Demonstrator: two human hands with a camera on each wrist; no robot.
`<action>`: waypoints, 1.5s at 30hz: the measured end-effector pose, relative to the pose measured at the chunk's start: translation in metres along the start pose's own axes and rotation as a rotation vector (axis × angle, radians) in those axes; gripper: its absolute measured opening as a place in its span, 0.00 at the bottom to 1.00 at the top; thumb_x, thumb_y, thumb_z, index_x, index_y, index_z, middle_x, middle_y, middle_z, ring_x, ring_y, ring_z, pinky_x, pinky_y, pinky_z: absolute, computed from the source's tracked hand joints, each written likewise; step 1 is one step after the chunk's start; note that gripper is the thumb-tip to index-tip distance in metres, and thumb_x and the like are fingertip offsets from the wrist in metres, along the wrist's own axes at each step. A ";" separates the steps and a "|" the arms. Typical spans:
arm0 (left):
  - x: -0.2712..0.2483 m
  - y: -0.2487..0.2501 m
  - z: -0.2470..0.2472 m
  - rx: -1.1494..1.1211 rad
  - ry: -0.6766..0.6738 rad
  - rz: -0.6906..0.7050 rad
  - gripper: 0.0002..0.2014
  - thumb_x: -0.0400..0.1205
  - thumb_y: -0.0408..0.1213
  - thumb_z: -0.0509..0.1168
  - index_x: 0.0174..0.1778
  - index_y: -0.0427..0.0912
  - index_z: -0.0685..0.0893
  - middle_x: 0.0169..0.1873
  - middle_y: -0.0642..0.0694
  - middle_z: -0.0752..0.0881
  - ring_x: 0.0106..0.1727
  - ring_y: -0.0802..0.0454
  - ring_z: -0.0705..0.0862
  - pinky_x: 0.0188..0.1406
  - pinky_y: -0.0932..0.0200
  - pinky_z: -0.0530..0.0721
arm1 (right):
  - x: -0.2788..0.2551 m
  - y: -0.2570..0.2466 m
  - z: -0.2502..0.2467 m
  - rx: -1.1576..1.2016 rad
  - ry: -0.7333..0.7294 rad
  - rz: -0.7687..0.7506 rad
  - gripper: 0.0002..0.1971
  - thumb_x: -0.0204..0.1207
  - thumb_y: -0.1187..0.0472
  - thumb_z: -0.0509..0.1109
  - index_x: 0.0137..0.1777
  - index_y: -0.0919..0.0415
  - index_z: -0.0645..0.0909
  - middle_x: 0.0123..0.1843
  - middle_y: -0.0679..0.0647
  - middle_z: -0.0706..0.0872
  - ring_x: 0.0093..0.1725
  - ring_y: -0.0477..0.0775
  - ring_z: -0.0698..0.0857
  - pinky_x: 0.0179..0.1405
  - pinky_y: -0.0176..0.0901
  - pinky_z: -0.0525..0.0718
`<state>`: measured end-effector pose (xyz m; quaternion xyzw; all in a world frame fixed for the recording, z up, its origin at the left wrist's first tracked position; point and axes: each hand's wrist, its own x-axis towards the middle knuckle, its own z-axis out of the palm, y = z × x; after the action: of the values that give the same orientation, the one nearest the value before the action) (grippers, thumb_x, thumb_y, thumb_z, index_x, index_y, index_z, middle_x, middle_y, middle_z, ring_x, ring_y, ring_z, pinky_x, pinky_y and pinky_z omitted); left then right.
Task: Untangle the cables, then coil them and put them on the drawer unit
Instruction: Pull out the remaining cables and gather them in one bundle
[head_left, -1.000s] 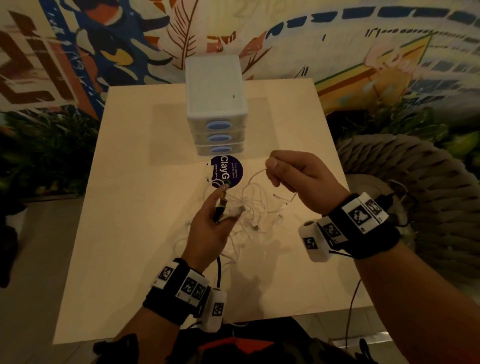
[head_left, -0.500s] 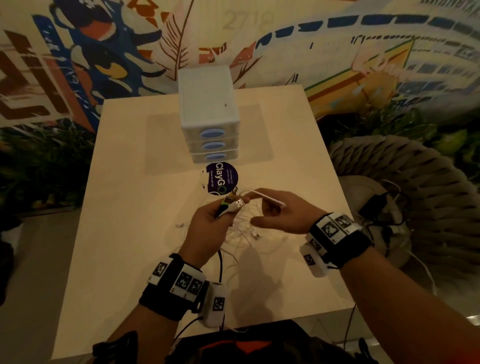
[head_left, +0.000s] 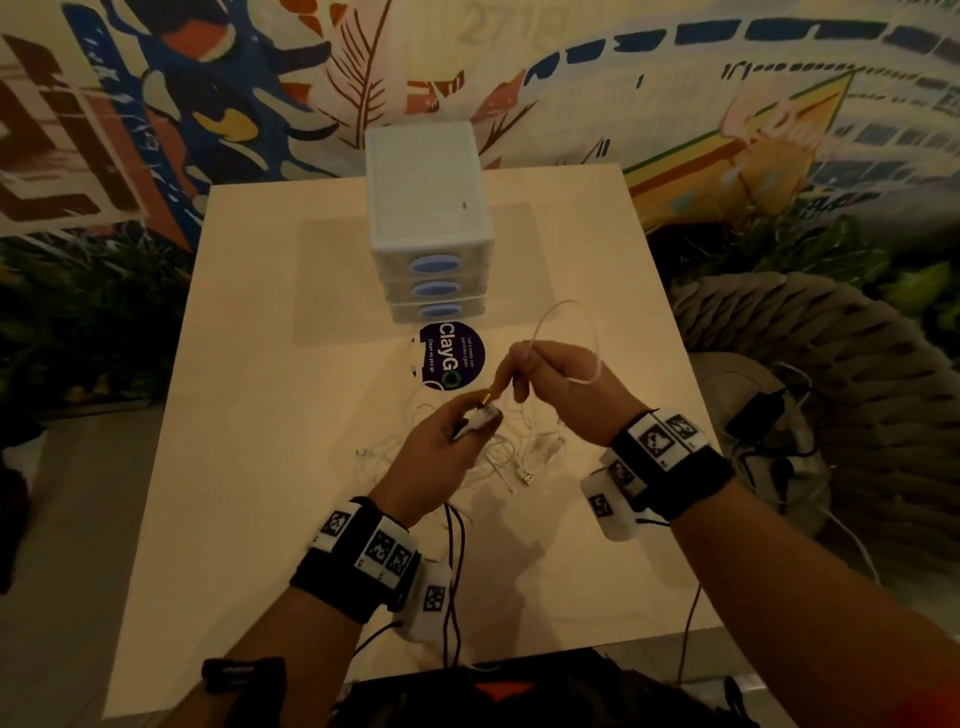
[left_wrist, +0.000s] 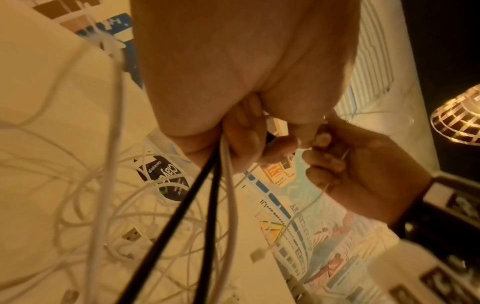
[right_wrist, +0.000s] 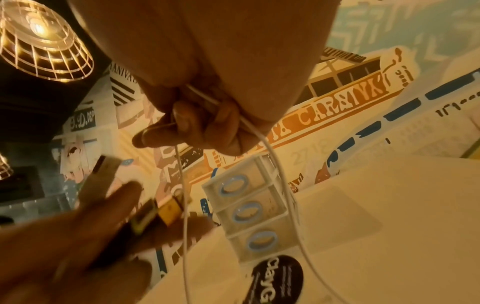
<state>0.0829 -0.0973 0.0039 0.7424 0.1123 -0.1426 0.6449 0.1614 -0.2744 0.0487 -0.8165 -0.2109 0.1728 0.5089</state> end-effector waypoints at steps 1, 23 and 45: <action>0.003 -0.004 0.001 0.032 -0.022 -0.010 0.11 0.87 0.52 0.66 0.64 0.62 0.85 0.38 0.55 0.89 0.33 0.59 0.81 0.34 0.66 0.78 | 0.003 -0.004 -0.004 0.030 0.014 -0.017 0.22 0.93 0.53 0.54 0.48 0.57 0.89 0.35 0.50 0.84 0.34 0.37 0.79 0.40 0.28 0.74; 0.012 -0.002 -0.005 0.040 0.111 0.036 0.07 0.87 0.42 0.69 0.56 0.50 0.91 0.22 0.60 0.80 0.27 0.62 0.76 0.33 0.68 0.74 | 0.018 0.026 0.021 0.024 0.184 -0.040 0.05 0.85 0.53 0.70 0.50 0.51 0.85 0.35 0.43 0.85 0.32 0.43 0.79 0.38 0.44 0.80; 0.005 -0.008 0.002 0.040 0.102 0.003 0.08 0.87 0.44 0.69 0.54 0.52 0.94 0.26 0.58 0.84 0.27 0.62 0.76 0.31 0.68 0.74 | 0.020 0.040 -0.004 -0.020 0.132 0.039 0.13 0.89 0.48 0.62 0.57 0.51 0.87 0.41 0.48 0.88 0.41 0.44 0.85 0.46 0.47 0.83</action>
<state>0.0850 -0.0982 -0.0058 0.7615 0.1410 -0.1060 0.6237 0.1875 -0.2827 0.0129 -0.8351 -0.1626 0.1262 0.5101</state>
